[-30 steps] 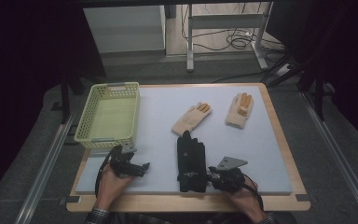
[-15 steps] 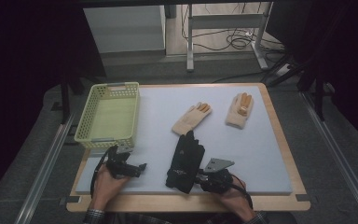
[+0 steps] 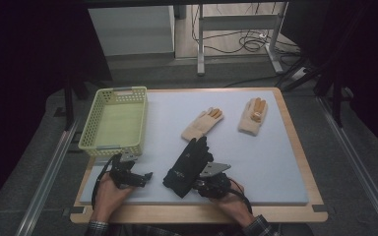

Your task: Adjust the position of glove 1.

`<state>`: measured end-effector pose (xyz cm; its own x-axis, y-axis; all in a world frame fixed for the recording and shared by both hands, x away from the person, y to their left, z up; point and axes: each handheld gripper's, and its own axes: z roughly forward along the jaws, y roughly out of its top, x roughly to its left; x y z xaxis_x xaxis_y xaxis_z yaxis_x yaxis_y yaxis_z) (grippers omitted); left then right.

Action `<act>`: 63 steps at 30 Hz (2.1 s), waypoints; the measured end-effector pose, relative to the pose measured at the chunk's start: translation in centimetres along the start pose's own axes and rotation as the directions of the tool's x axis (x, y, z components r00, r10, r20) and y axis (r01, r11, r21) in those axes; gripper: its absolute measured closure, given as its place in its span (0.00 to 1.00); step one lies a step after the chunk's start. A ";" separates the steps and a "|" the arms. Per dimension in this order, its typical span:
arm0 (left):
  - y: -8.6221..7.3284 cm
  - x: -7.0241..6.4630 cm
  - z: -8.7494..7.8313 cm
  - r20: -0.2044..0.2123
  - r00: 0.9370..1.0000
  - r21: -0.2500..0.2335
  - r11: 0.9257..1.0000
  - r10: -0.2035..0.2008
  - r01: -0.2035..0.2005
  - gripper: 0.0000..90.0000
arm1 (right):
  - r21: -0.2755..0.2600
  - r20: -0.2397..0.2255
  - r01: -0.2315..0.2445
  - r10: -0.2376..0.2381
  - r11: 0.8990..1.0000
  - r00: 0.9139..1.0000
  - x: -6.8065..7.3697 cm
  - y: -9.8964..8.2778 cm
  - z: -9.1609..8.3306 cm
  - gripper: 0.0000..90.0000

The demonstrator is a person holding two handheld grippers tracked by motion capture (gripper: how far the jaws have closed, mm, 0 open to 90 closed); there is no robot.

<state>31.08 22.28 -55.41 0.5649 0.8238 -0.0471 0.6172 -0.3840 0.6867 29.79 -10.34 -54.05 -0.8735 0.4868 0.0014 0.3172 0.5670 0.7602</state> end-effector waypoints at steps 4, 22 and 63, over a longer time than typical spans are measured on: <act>0.0 0.0 0.0 0.000 1.000 -0.002 1.000 -0.001 0.001 0.00 | 0.013 0.006 -0.004 0.004 1.000 1.000 0.2 0.6 0.6 0.68; -0.1 0.0 0.0 0.004 1.000 0.000 1.000 -0.011 0.011 0.00 | 0.006 0.166 -0.096 0.093 0.995 0.982 -6.5 -1.2 -5.0 0.41; 5.7 -5.1 -0.4 0.147 0.989 -0.025 1.000 0.020 -0.016 0.01 | 0.028 0.320 -0.202 0.183 0.979 0.930 -12.4 -4.7 -6.7 0.16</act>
<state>31.47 16.10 -50.96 0.6514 0.7458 -0.1397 0.5941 -0.3868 0.7053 36.66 -23.54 -53.29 -0.6358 0.7689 -0.0678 0.4975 0.4753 0.7257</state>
